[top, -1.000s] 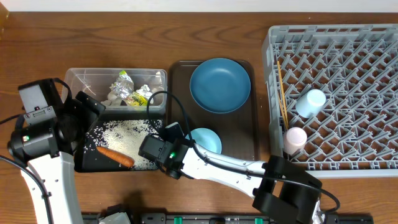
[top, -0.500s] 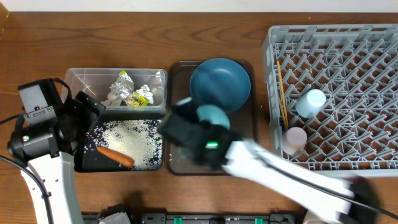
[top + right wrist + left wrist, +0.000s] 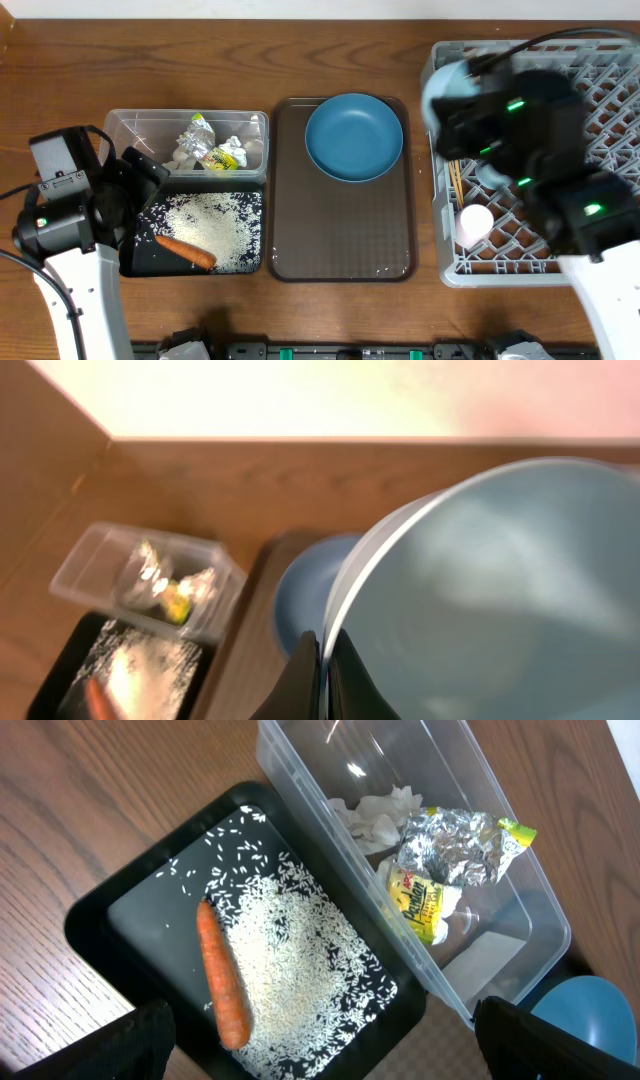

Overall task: Sort waste into correct bins and load items into the dishwasher rack
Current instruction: 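Lower the light-blue bowl into the rack's back-left corner and release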

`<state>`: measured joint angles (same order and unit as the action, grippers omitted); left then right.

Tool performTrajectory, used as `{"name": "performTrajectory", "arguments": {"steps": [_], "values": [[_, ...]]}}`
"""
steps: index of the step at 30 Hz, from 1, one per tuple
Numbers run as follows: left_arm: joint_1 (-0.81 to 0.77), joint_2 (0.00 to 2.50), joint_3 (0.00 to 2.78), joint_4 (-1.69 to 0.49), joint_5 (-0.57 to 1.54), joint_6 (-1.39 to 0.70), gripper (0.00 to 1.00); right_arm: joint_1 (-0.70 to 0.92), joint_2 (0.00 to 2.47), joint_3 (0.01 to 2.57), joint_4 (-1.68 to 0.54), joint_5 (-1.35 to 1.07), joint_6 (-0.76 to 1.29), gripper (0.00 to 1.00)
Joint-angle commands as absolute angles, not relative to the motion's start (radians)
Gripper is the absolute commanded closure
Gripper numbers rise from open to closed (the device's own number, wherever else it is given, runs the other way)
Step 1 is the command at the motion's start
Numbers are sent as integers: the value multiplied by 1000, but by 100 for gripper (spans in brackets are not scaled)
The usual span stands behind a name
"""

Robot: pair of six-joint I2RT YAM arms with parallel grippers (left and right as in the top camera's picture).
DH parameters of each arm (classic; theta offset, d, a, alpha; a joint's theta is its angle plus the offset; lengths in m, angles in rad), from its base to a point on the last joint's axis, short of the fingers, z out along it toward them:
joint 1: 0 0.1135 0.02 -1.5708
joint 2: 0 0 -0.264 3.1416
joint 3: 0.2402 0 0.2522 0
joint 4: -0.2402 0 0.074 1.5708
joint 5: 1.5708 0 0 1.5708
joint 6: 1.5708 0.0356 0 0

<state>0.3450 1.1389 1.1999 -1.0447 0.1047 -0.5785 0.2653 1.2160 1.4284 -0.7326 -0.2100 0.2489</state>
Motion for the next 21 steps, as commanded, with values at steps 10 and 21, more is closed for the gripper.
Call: {"name": "performTrajectory", "arguments": {"steps": [10,21], "values": [[348,1143,1213,-1047,93,-569,3,-135,1402,1437,-471,-718,25,99],[348,1143,1213,-1047,93,-569,2,-192,1728,1437,14,-1015,223,99]]}}
